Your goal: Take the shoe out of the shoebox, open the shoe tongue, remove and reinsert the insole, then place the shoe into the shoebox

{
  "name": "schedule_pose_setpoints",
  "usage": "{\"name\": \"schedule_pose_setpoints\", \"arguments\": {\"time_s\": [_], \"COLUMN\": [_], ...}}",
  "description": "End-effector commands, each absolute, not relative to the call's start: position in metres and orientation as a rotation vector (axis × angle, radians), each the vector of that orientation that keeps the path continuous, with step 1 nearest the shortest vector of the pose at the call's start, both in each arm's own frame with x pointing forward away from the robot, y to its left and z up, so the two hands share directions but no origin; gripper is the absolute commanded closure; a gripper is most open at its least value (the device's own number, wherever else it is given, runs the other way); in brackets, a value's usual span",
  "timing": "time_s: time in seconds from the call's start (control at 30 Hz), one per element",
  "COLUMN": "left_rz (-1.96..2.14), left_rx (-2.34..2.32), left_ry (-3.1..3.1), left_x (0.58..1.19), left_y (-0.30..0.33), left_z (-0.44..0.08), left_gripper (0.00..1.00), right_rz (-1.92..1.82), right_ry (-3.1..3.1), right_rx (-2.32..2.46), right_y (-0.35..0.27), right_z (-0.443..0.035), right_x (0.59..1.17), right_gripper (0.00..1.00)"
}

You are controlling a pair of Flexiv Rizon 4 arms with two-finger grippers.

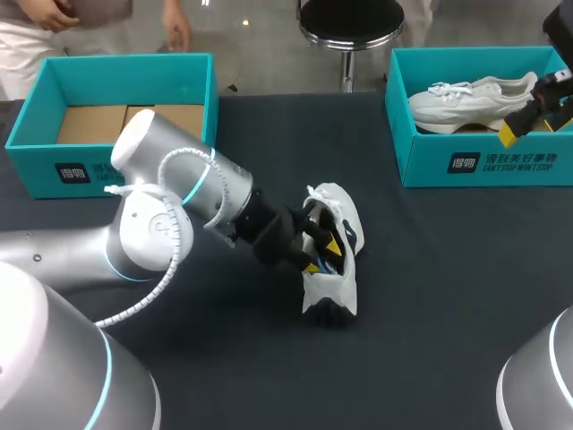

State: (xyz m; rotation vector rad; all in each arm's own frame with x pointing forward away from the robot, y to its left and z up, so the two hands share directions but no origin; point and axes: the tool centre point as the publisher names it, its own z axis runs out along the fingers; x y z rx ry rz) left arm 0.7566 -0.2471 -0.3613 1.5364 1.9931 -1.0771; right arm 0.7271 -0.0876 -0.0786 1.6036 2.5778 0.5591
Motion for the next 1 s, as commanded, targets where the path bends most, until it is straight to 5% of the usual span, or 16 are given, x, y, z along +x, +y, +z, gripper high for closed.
{"name": "schedule_pose_setpoints", "arguments": {"time_s": [0.03,0.4,0.67,1.0], "left_rz": [-1.072,-1.088,-1.001,-0.748], "left_rx": [1.553,1.571,1.663,1.711], "left_ry": [2.000,1.949,2.087,2.336], "left_x": [0.758,0.761,0.757,0.737], "left_y": [-0.240,-0.245,-0.237,-0.218], "left_z": [-0.354,-0.321,-0.306,-0.290], "left_gripper": [0.29,0.28,0.02,0.00], "right_rz": [0.554,0.554,0.554,0.554], "right_ry": [2.581,2.581,2.581,2.581], "right_rx": [1.606,1.606,1.606,1.606], "right_y": [-0.087,-0.087,-0.087,-0.087], "right_z": [-0.079,-0.079,-0.079,-0.079], "right_x": [0.730,0.730,0.730,0.730], "right_gripper": [0.00,0.00,0.00,0.00]}}
